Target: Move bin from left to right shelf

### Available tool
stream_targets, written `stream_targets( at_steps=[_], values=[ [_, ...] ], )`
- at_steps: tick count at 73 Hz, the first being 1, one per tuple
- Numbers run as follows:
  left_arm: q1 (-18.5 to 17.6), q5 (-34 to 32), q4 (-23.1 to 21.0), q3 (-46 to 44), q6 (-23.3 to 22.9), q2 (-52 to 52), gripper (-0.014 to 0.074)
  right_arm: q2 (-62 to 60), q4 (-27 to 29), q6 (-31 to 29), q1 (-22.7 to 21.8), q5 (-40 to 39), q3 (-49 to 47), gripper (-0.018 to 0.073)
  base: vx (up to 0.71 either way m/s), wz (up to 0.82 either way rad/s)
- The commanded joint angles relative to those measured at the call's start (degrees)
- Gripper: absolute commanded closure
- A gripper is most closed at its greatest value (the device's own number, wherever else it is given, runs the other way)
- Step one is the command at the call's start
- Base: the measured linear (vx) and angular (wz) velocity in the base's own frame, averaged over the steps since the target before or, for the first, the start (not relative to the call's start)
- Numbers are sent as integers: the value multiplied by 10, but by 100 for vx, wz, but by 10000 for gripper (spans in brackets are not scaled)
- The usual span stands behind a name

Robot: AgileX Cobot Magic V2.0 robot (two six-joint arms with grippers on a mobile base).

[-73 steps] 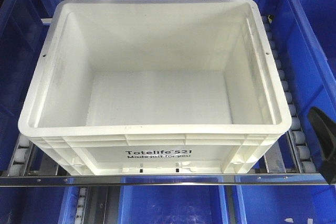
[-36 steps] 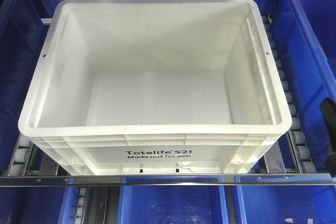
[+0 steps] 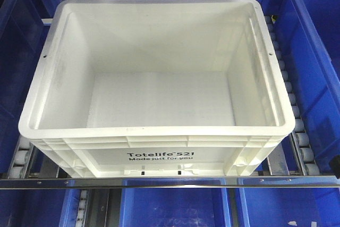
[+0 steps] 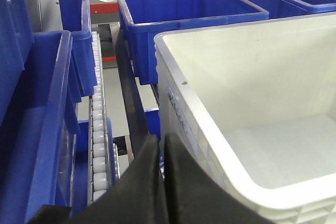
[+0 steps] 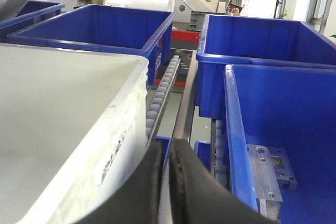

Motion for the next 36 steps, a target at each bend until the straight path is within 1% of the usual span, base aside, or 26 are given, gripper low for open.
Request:
stream_targets(
  at_steps=[1, 36],
  values=[
    [-4, -39, -2, -15, -2, 11, 604, 10, -1, -2, -2, -40, -14, 570, 0, 0],
    [-4, -34, -2, -15, -2, 11, 604, 10, -1, -2, -2, -40, -14, 568, 0, 0]
  ],
)
